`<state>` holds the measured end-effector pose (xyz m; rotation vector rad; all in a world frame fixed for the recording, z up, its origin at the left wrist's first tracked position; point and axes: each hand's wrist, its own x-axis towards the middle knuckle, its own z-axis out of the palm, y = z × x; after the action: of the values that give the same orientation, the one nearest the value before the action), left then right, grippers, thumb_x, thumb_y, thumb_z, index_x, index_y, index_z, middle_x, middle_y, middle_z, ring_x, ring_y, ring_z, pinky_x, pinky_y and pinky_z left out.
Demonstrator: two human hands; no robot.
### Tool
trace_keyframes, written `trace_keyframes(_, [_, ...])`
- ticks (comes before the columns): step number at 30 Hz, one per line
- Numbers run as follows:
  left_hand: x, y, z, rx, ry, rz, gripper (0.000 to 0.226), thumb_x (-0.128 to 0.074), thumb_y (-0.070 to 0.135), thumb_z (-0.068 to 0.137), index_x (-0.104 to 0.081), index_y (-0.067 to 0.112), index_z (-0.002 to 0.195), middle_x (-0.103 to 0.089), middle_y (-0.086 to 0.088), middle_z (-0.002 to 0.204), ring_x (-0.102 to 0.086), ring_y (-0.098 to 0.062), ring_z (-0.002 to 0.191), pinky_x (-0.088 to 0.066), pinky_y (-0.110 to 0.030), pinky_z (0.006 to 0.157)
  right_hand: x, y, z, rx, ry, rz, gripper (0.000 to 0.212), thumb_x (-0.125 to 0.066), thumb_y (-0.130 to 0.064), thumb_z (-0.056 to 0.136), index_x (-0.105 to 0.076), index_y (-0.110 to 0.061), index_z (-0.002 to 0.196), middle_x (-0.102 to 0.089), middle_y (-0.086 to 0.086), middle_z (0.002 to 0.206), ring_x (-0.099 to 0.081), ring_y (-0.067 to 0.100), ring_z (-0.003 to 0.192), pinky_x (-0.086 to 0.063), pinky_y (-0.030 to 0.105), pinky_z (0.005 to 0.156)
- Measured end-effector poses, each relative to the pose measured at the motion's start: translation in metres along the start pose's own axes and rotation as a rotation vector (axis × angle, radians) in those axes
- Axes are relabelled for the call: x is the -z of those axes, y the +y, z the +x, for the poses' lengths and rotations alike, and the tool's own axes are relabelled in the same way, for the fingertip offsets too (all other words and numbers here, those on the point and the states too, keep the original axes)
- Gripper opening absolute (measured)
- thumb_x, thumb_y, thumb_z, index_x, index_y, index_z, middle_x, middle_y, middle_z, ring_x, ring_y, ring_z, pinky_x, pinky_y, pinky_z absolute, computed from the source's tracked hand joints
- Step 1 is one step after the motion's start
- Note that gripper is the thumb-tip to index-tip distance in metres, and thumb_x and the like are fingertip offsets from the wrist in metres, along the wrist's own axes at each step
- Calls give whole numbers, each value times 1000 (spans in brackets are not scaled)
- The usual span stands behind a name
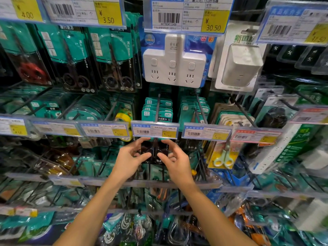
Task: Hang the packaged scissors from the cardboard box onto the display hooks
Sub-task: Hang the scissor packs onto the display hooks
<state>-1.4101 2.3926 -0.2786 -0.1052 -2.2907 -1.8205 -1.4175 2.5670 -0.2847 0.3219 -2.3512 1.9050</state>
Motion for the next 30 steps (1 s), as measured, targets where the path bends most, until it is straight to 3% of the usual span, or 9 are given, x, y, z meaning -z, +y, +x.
trace_keyframes(3, [-1, -1, 6, -6, 28, 36, 52, -76, 7, 81, -61, 47, 109, -67, 34, 98, -59, -9, 89, -50, -30, 76, 1, 2, 8, -17, -13, -27, 38, -69, -24, 89, -54, -52, 110, -41, 2, 65, -33, 9, 50, -37, 26, 55])
trace_keyframes(6, [-5, -1, 12, 16, 71, 62, 45, -78, 6, 79, -63, 36, 109, -66, 22, 102, -61, 8, 92, -48, -13, 75, 2, 1, 15, -9, -13, -13, 34, -69, -16, 89, -57, -28, 118, -53, -13, 64, -43, 1, 39, -34, 11, 49])
trace_keyframes(11, [-9, -4, 20, 30, 95, 95, 39, -78, 1, 77, -63, 35, 89, -65, 38, 73, -58, 21, 77, -45, -5, 68, 1, 10, 23, 31, 25, 9, 33, -72, -11, 86, -63, -14, 117, -69, -25, 76, -63, -9, 72, -47, 9, 67])
trace_keyframes(13, [-9, -6, 23, 31, 106, 79, 37, -78, 0, 77, -64, 33, 86, -67, 32, 71, -57, 21, 73, -44, -6, 68, 0, 15, 26, 48, 25, -15, 35, -72, -12, 86, -62, -10, 120, -66, -33, 76, -63, -10, 75, -47, 11, 71])
trace_keyframes(18, [-11, -6, 27, -9, 108, 86, 35, -76, -2, 77, -64, 22, 98, -63, 21, 87, -57, 24, 76, -42, -1, 67, -1, 14, 32, 78, 33, -43, 39, -70, -6, 86, -59, -3, 123, -62, -35, 70, -58, -10, 68, -46, 8, 72])
trace_keyframes(20, [-10, -6, 27, -17, 79, 91, 38, -75, -4, 79, -64, 22, 104, -64, 20, 90, -60, 20, 82, -44, -5, 73, 0, 13, 32, 81, 29, -72, 37, -70, -7, 87, -59, -7, 122, -61, -33, 69, -55, -8, 64, -45, 8, 69])
trace_keyframes(24, [-4, -11, 25, 11, 16, 145, 46, -72, 1, 82, -64, 14, 124, -70, 3, 110, -64, -13, 110, -50, -29, 95, 1, 7, 27, 115, 3, -156, 34, -69, -15, 90, -56, -27, 119, -59, -16, 69, -55, -4, 64, -46, 16, 64])
trace_keyframes(28, [2, -7, 12, -38, -85, 315, 57, -68, 15, 88, -48, 31, 139, -61, 0, 132, -56, -15, 124, -47, -39, 105, 3, 4, 17, 43, -20, -218, 37, -66, -19, 91, -55, -28, 125, -63, -15, 89, -62, -4, 81, -47, 17, 73])
trace_keyframes(30, [1, -11, 3, -101, -144, 516, 67, -66, 22, 90, -33, 30, 148, -49, -2, 146, -46, -19, 134, -42, -42, 109, 2, 4, 9, -48, -38, -264, 45, -65, -25, 92, -48, -34, 132, -62, -12, 109, -61, 5, 102, -49, 24, 86])
